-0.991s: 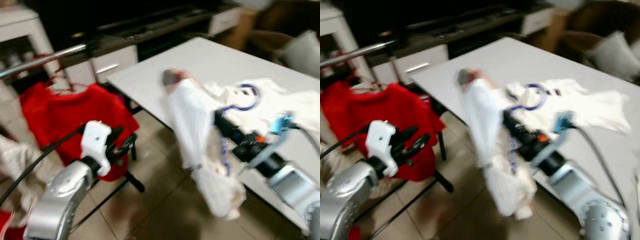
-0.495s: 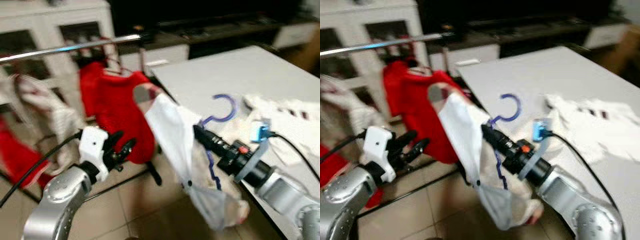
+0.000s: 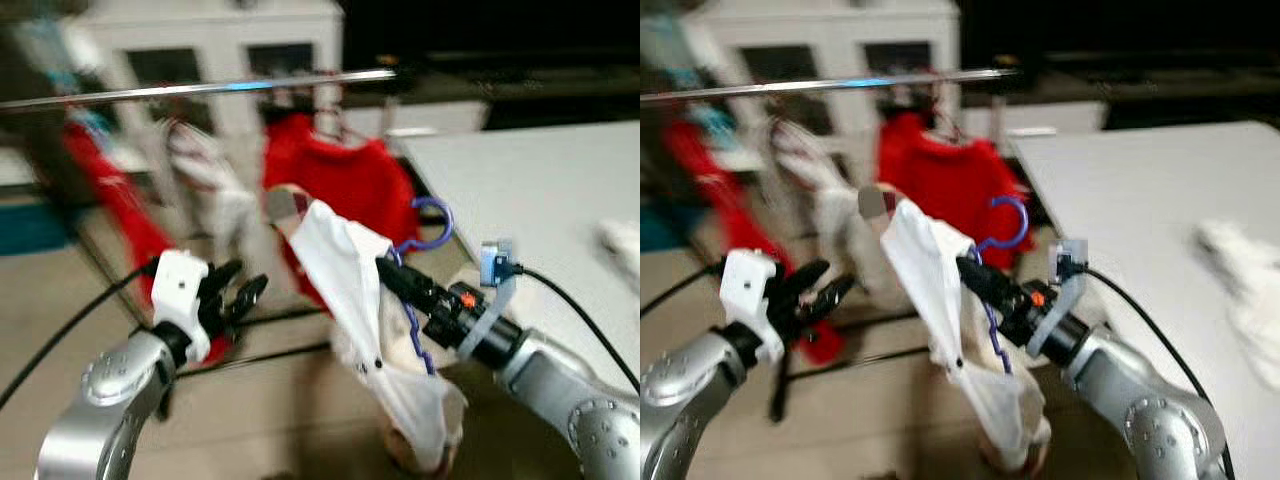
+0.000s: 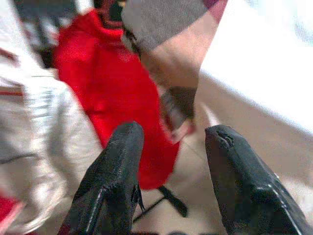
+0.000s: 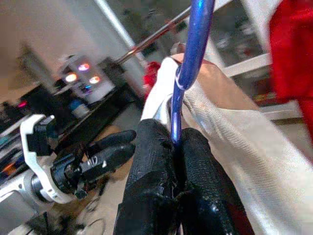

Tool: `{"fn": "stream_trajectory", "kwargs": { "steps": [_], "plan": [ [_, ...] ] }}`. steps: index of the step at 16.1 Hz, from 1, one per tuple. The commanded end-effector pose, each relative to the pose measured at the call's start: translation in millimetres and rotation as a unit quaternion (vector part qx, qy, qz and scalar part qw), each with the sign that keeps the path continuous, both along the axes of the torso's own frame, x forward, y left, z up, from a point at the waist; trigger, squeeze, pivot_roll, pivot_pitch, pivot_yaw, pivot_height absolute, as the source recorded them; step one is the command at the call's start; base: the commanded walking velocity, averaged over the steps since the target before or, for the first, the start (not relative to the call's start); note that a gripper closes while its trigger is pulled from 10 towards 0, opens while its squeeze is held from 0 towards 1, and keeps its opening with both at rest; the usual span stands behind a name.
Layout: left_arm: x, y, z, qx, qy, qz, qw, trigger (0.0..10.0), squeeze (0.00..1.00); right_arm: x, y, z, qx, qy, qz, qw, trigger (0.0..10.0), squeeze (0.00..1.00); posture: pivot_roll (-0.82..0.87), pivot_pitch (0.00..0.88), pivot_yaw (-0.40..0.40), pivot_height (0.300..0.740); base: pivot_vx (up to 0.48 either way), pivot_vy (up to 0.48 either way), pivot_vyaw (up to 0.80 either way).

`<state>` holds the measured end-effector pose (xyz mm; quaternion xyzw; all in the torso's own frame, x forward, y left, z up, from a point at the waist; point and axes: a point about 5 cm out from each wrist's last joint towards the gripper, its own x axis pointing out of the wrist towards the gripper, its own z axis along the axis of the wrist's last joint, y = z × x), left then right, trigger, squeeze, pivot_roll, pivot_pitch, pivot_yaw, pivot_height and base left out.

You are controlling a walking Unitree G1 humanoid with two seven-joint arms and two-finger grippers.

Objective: Hang hanger

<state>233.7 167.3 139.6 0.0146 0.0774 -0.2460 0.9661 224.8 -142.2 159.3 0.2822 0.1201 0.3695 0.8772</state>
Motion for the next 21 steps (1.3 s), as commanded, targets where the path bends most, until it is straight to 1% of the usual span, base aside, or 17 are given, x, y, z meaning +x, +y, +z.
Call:
{"fn": "stream_trajectory", "kwargs": {
  "steps": [1, 4, 5, 6, 7, 8, 9, 10, 11, 12, 13, 14, 15, 16, 17, 19, 21],
  "plan": [
    [0.2, -0.6, 3, 0.013, -0.008, -0.001, 1.000, 10.0, 0.00, 0.9, 2.1, 2, 0.001, -0.010, 0.005, 1.000, 10.0, 0.00, 0.02, 0.000, 0.033, 0.740, 0.000, -0.480, 0.80],
    [-1.2, -0.6, 3, 0.014, -0.008, 0.002, 1.000, 10.0, 0.00, 3.0, 2.5, -2, -0.012, -0.012, 0.003, 1.000, 10.0, 0.00, 0.03, 0.000, 0.026, 0.740, 0.000, -0.480, 0.80],
    [-1.7, 0.4, 2, 0.003, -0.004, 0.008, 1.000, 10.0, 0.00, 6.0, 3.5, -1, -0.027, -0.019, -0.001, 0.999, 10.0, 0.00, 0.04, 0.000, 0.022, 0.740, 0.000, 0.000, 0.80],
    [-1.1, 3.6, 1, 0.000, 0.002, 0.017, 1.000, 10.0, 0.00, 11.6, 4.1, 0, -0.046, -0.030, -0.017, 0.998, 10.0, 0.00, 0.04, 0.000, 0.015, 0.740, 0.000, 0.000, 0.00],
    [0.9, 10.9, -1, 0.037, -0.002, 0.030, 0.999, 10.0, 0.00, 20.0, 3.5, 2, -0.068, -0.038, -0.042, 0.996, 10.0, 0.00, 0.05, 0.000, 0.008, 0.740, 0.000, 0.000, 0.00],
    [3.5, 19.4, -2, 0.047, 0.003, 0.050, 0.998, 10.0, 0.01, 25.8, 3.6, 4, -0.094, -0.052, -0.052, 0.993, 10.0, 0.00, 0.05, 0.000, 0.004, 0.740, 0.000, 0.000, 0.00],
    [5.0, 24.8, -3, 0.059, 0.005, 0.057, 0.997, 10.0, 0.43, 29.1, 4.7, 6, -0.112, -0.066, -0.053, 0.990, 10.0, 0.00, 0.06, 0.000, 0.000, 0.740, 0.000, 0.000, 0.00],
    [5.0, 25.3, -2, 0.054, 0.008, 0.045, 0.997, 10.0, 1.00, 30.8, 6.2, 9, -0.121, -0.074, -0.051, 0.989, 10.0, 0.00, 0.06, 0.000, -0.001, 0.740, 0.000, 0.000, 0.00],
    [9.5, 31.9, 0, 0.064, 0.002, 0.048, 0.997, 10.0, 1.00, 34.3, 12.0, 14, -0.151, -0.097, -0.031, 0.983, 10.0, 0.00, 0.05, 0.000, 0.000, 0.740, 0.000, 0.000, 0.00],
    [17.5, 41.0, 4, 0.081, -0.011, 0.060, 0.995, 10.0, 1.00, 34.4, 19.2, 18, -0.169, -0.118, 0.002, 0.978, 10.0, 0.00, 0.05, 0.000, 0.003, 0.740, 0.000, 0.000, 0.00],
    [24.5, 47.6, 7, 0.088, -0.016, 0.059, 0.994, 10.0, 1.00, 32.6, 24.5, 21, -0.170, -0.130, 0.033, 0.976, 10.0, 0.00, 0.04, 0.000, 0.003, 0.740, 0.000, 0.000, 0.00],
    [28.4, 50.7, 7, 0.094, -0.016, 0.054, 0.994, 10.0, 1.00, 31.3, 27.1, 23, -0.165, -0.138, 0.051, 0.975, 10.0, 0.00, 0.04, 0.000, 0.003, 0.740, 0.000, 0.000, 0.00],
    [34.0, 54.8, 6, 0.107, -0.015, 0.050, 0.993, 10.0, 0.83, 29.8, 28.7, 26, -0.160, -0.147, 0.071, 0.974, 10.0, 0.00, 0.04, 0.000, 0.005, 0.740, 0.000, 0.000, 0.00],
    [36.9, 56.1, 5, 0.112, -0.013, 0.042, 0.993, 10.0, 0.83, 28.2, 29.8, 27, -0.155, -0.152, 0.085, 0.973, 10.0, 0.00, 0.04, 0.000, 0.005, 0.740, 0.000, 0.000, 0.00],
    [43.4, 57.7, 2, 0.112, -0.001, 0.009, 0.994, 10.0, 0.00, 24.2, 30.7, 32, -0.152, -0.165, 0.116, 0.968, 10.0, 0.00, 0.03, 0.000, 0.005, 0.740, 0.000, 0.000, 0.00],
    [50.8, 60.7, -7, 0.116, 0.025, -0.026, 0.993, 10.0, 0.00, 21.8, 29.8, 37, -0.149, -0.176, 0.143, 0.963, 10.0, 0.00, 0.01, 0.000, 0.014, 0.740, 0.000, 0.000, 0.00],
    [54.2, 61.4, -12, 0.101, 0.038, -0.033, 0.994, 10.0, 0.00, 19.3, 28.8, 43, -0.137, -0.183, 0.158, 0.961, 10.0, 0.00, 0.01, 0.000, 0.017, 0.740, 0.000, 0.000, 0.00]
  ]
}}
